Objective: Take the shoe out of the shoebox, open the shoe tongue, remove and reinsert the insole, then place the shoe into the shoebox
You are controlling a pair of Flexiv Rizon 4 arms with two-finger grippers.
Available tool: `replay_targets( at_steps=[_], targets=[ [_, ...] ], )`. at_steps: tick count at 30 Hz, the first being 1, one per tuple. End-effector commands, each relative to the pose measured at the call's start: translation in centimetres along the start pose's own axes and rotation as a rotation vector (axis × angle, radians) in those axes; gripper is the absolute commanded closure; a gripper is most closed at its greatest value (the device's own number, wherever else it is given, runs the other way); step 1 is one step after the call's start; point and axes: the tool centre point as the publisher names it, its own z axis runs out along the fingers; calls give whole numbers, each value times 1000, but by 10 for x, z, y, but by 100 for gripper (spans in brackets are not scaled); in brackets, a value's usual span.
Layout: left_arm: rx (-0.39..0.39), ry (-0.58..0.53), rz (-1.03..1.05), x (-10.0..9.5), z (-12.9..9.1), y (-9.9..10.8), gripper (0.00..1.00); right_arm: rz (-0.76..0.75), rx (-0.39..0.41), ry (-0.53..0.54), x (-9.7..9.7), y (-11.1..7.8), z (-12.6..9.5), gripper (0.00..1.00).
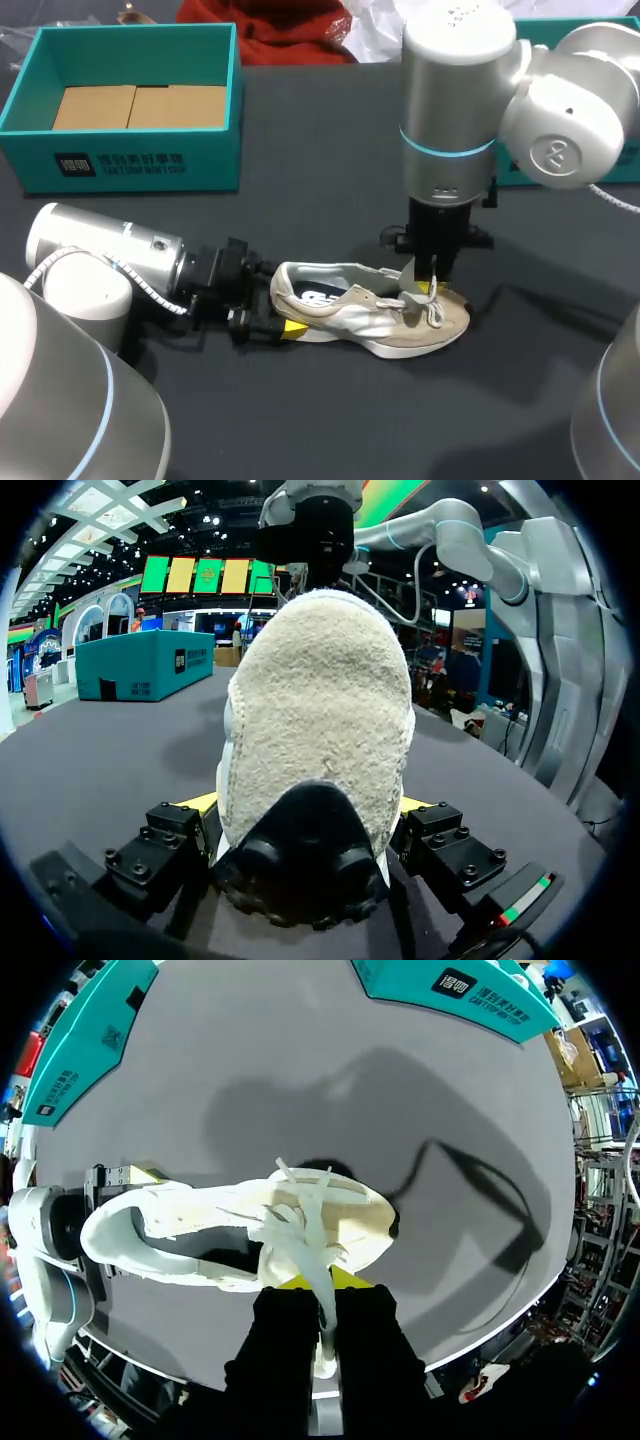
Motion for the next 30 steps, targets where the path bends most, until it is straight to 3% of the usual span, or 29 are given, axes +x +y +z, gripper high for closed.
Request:
replay_targets(
  at_steps=[1,17,24,30],
  targets=[
    [-2,-1,0,0,3,4,100,1,9,102,-19,1,4,100],
    [-2,-1,0,0,3,4,100,-8,50,89,-25,1,28,100],
    [-2,-1,0,0,3,4,100,47,46,56,-30,0,34,75],
    [-2,-1,0,0,3,4,100,95,43,2,-35,0,35,69]
  ],
)
